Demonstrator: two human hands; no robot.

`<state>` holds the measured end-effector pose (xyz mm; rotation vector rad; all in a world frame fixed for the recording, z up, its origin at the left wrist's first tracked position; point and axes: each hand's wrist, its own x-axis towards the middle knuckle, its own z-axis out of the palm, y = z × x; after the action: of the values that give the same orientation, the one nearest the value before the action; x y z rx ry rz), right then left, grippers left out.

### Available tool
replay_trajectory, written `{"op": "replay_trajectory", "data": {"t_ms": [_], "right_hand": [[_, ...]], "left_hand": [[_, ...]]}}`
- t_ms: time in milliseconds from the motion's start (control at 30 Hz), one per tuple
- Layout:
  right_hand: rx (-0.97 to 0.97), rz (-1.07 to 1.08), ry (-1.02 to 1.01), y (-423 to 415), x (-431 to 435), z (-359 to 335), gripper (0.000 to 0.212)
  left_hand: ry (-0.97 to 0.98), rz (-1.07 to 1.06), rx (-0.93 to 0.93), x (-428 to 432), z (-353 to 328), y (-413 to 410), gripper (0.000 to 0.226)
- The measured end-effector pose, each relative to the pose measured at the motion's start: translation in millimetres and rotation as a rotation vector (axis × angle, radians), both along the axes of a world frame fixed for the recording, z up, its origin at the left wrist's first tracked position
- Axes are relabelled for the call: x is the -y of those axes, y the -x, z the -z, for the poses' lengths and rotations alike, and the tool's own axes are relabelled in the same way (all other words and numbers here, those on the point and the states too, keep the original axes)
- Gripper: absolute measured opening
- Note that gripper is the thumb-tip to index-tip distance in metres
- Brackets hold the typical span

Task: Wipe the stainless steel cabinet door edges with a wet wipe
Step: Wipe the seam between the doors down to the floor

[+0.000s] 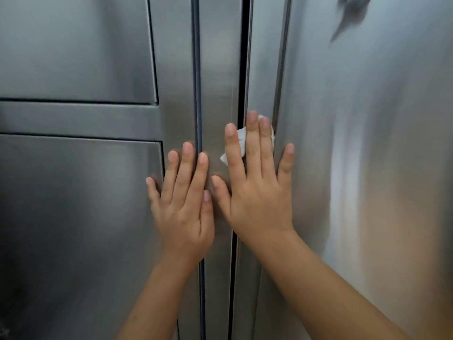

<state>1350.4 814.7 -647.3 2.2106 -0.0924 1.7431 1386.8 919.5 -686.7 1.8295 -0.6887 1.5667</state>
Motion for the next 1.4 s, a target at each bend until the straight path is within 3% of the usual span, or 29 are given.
{"op": "replay_trajectory", "data": {"t_ms": [467,600,767,900,1067,1267,1400], "right_hand": [[-0.180,0.003,-0.082,19.4,-11.1,142.9,0.067],[-0.240,0.034,-0.019,23.8,-6.6,124.0,0.076],[-0.128,-0.036,-0.112,14.4,-14.7,87.9,0.069],[-0.180,-0.012,-0.092,21.3,-14.0,128.5,0.070],[-0.296,0.099,0.054,30.9,-2.2,165.1,0.086],[-0.111,-0.052,-0.109,18.5,-14.8,106.6,0.068],[-0.104,-0.033,-0.122,14.2,-15.0,120.4,0.067]], "left_hand": [[-0.136,0.011,-0.330,-20.4,139.8,34.5,0.053],[-0.195,0.030,-0.371,-28.6,144.9,41.4,0.069],[-0.179,0.044,-0.428,-24.5,139.0,49.2,0.077],[-0.176,0.050,-0.445,-24.1,137.7,49.8,0.079],[-0.229,0.002,-0.437,-27.6,136.0,51.4,0.084],[-0.264,-0.094,-0.401,-26.8,131.9,53.6,0.098],[-0.284,-0.093,-0.400,-29.2,132.5,54.3,0.098]]}}
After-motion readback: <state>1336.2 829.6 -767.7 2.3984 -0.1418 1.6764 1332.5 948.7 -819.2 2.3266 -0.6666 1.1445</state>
